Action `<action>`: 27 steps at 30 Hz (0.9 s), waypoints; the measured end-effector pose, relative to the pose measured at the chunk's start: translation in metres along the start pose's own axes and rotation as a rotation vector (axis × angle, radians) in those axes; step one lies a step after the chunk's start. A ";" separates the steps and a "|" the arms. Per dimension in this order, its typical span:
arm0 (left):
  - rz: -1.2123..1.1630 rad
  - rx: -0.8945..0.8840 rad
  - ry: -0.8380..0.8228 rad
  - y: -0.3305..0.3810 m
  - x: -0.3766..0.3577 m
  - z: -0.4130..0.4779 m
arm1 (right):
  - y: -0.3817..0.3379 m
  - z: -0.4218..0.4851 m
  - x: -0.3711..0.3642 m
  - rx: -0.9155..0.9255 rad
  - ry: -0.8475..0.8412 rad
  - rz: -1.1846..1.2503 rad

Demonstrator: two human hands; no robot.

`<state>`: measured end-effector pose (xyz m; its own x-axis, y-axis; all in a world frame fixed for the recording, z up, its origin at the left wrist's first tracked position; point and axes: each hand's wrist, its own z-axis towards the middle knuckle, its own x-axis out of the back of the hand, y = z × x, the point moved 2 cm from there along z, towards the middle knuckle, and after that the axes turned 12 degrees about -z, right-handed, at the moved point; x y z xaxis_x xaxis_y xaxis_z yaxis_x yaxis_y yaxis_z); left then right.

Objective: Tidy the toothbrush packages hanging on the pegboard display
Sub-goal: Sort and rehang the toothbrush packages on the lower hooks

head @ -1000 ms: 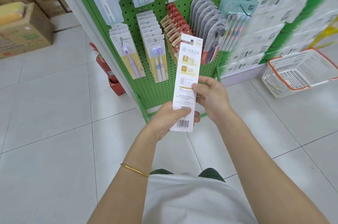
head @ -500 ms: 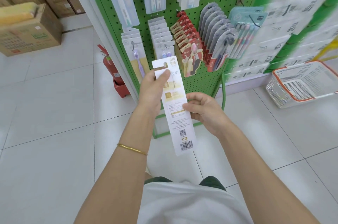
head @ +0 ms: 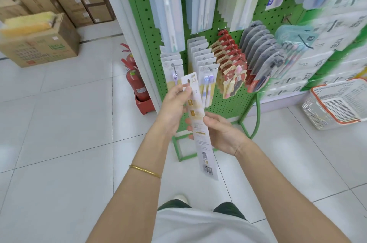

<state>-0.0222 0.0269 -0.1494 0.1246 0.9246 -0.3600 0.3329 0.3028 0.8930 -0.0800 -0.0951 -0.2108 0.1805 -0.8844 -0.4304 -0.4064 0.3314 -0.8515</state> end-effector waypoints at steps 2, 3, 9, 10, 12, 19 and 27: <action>0.071 -0.005 0.075 0.006 0.014 0.009 | -0.005 0.011 -0.004 0.015 0.168 -0.156; 0.072 -0.005 0.118 0.010 0.021 0.013 | -0.008 0.017 -0.006 0.018 0.278 -0.309; 0.059 0.007 0.195 0.019 0.054 0.035 | -0.012 0.053 -0.028 0.095 0.801 -0.852; 0.060 0.012 0.197 0.019 0.057 0.038 | -0.010 0.057 -0.031 0.111 0.840 -0.870; 0.064 0.015 0.200 0.020 0.062 0.044 | -0.004 0.065 -0.033 0.117 0.894 -0.908; 0.176 -0.071 0.235 0.031 0.064 0.067 | 0.009 0.090 -0.034 0.139 0.967 -1.035; 0.435 -0.277 0.221 0.051 0.065 0.091 | 0.012 0.111 -0.029 0.126 0.992 -1.089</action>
<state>0.0884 0.0817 -0.1521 -0.0130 0.9953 0.0957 0.0324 -0.0952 0.9949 0.0096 -0.0285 -0.2417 -0.3541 -0.5518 0.7551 -0.3878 -0.6481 -0.6554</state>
